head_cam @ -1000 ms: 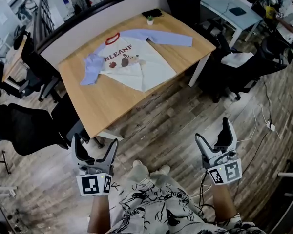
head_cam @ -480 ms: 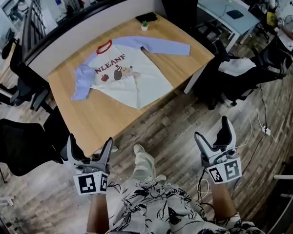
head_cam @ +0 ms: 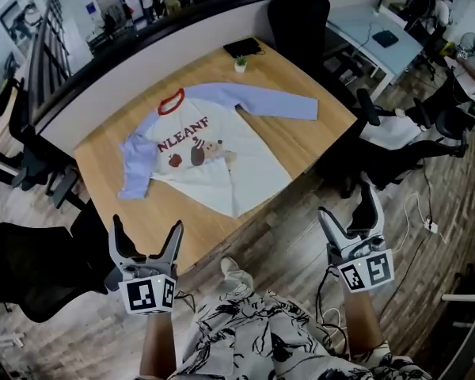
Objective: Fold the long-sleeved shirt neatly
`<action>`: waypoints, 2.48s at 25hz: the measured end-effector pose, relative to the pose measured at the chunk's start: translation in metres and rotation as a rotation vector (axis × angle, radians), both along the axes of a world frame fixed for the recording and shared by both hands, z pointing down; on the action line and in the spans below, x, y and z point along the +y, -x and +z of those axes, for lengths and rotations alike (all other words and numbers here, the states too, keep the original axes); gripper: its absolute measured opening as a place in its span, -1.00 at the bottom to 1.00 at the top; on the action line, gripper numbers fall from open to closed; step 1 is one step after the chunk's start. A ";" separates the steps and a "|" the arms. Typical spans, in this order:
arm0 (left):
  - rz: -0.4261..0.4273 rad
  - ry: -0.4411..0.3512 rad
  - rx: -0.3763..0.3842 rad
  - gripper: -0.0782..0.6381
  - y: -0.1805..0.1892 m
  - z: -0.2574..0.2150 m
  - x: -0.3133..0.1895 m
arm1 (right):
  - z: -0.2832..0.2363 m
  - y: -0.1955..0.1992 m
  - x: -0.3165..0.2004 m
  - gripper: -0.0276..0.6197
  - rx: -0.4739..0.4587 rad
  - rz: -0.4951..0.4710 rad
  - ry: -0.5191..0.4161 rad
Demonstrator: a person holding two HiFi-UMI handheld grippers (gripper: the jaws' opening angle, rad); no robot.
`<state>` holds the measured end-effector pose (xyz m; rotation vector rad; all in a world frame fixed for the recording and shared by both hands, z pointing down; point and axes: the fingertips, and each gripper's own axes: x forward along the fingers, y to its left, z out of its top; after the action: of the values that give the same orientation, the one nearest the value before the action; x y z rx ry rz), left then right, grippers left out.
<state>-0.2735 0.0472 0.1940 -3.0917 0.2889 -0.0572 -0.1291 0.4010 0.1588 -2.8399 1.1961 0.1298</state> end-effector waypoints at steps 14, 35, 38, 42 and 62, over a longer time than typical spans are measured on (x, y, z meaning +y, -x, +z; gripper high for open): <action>-0.086 0.017 -0.043 0.88 -0.037 0.022 -0.054 | 0.014 -0.079 -0.084 0.58 -0.012 -0.109 0.002; -0.678 0.071 -0.089 0.88 -0.050 0.048 -0.058 | 0.017 -0.241 -0.254 0.58 0.019 -0.728 0.071; -0.782 0.090 -0.095 0.88 -0.042 0.051 -0.049 | 0.017 -0.245 -0.278 0.58 0.027 -0.831 0.084; -0.898 0.105 -0.095 0.88 -0.038 0.053 -0.039 | 0.019 -0.241 -0.315 0.58 0.043 -0.989 0.112; -0.940 0.231 -0.203 0.78 -0.040 0.146 -0.103 | 0.099 -0.104 -0.515 0.54 0.136 -1.518 0.418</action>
<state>-0.2335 -0.0561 0.3401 -2.7899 1.7619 -0.4404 -0.0249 -0.1139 0.2577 -1.3415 3.1654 -0.0234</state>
